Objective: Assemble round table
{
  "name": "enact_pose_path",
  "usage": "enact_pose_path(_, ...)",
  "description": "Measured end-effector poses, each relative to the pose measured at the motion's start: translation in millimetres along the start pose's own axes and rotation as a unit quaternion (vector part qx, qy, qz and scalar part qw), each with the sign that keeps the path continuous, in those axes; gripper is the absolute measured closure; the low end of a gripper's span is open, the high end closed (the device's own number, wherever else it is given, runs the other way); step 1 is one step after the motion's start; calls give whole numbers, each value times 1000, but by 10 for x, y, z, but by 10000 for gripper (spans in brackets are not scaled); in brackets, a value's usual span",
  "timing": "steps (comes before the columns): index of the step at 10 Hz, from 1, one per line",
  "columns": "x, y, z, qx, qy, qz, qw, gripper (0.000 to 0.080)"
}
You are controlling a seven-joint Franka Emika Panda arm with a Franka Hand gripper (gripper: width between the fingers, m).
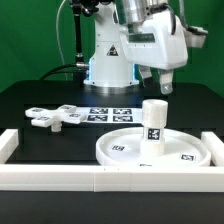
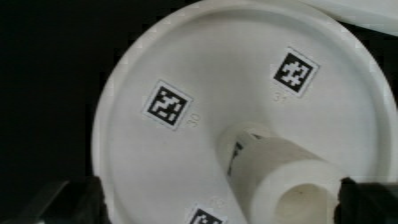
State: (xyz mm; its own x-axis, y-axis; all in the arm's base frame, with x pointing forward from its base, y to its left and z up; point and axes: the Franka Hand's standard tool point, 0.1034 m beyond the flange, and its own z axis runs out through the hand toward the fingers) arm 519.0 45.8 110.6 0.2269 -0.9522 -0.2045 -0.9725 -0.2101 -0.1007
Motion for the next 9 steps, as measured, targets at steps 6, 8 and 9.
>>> enact_pose_path(6,37,80,115,-21,-2,-191,981,150)
enact_pose_path(8,40,106,131,-22,-5,-275,961,150)
enact_pose_path(9,41,107,131,-22,-5,-309,951,150)
